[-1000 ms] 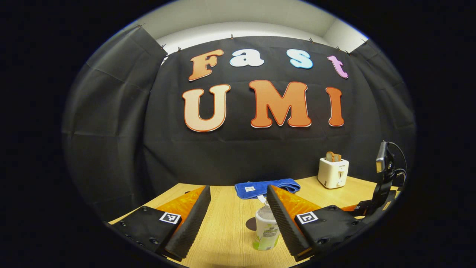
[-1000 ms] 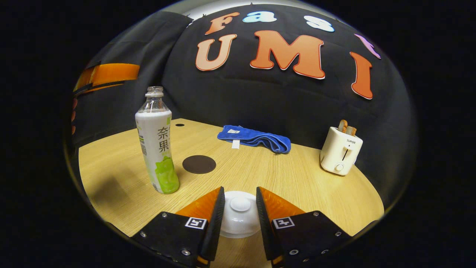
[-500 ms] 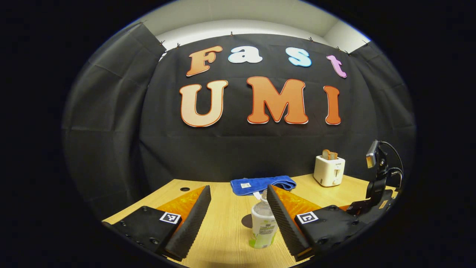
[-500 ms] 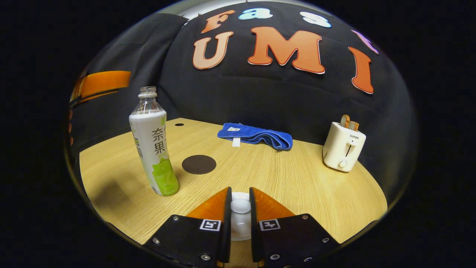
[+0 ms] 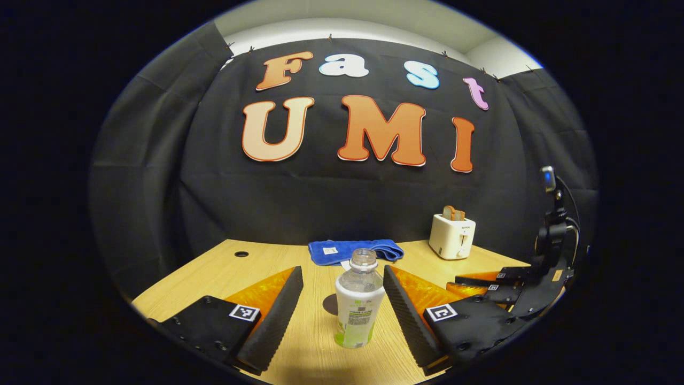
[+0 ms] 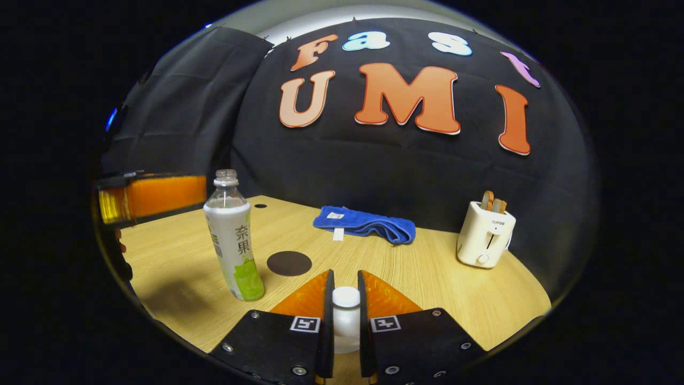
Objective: Open the teacup lid with one hand, grasp the water bottle and pour water into the teacup with the other hand; after pouring, place the water bottle on the coaster and then close the teacup lid.
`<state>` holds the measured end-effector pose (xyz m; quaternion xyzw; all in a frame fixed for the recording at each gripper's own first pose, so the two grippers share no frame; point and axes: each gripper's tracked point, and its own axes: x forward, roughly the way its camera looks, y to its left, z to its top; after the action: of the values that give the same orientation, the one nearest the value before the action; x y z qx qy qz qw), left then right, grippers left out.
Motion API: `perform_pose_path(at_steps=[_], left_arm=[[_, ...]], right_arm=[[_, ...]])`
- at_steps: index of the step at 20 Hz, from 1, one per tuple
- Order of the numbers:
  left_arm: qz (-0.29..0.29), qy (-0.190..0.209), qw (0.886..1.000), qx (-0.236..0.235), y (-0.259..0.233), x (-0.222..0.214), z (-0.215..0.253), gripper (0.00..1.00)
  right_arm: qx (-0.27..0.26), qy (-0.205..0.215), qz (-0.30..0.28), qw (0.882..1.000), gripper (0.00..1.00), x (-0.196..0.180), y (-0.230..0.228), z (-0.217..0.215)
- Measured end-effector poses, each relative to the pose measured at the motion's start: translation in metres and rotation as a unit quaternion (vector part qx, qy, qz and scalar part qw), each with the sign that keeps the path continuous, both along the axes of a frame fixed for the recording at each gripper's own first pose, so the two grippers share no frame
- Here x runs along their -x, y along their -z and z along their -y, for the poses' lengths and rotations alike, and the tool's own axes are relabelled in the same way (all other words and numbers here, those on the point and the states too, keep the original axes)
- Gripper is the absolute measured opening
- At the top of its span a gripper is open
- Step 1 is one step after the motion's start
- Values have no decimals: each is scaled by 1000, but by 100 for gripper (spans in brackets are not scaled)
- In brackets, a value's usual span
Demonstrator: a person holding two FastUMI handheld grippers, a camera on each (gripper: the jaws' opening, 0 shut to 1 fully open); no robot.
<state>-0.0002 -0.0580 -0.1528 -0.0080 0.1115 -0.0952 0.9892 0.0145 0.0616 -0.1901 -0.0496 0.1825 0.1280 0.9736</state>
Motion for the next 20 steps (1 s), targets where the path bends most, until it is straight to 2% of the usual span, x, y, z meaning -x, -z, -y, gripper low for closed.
perform_pose_path(at_steps=[5, 10, 16, 17, 19, 20], left_arm=[[-26, 40, 999, 10, 27, 0, 22, 97], [-68, 30, 997, -5, 63, -6, 21, 97], [-106, 8, 994, -12, 103, -19, 22, 96], [-106, 0, 994, -19, 107, -20, 21, 95], [-116, -9, 993, -32, 119, -22, 20, 83], [-115, -14, 993, -37, 122, -23, 20, 83]], right_arm=[[-2, -11, 47, 999, 20, 6, -39, -4], [-4, -10, 71, 997, 19, 9, -58, -1], [-18, -13, 68, 997, 19, 13, -60, -1], [-17, -12, 68, 997, 19, 13, -60, 0], [-25, -8, 69, 997, 19, 12, -60, 0], [-32, -10, 64, 997, 19, 13, -57, -1]])
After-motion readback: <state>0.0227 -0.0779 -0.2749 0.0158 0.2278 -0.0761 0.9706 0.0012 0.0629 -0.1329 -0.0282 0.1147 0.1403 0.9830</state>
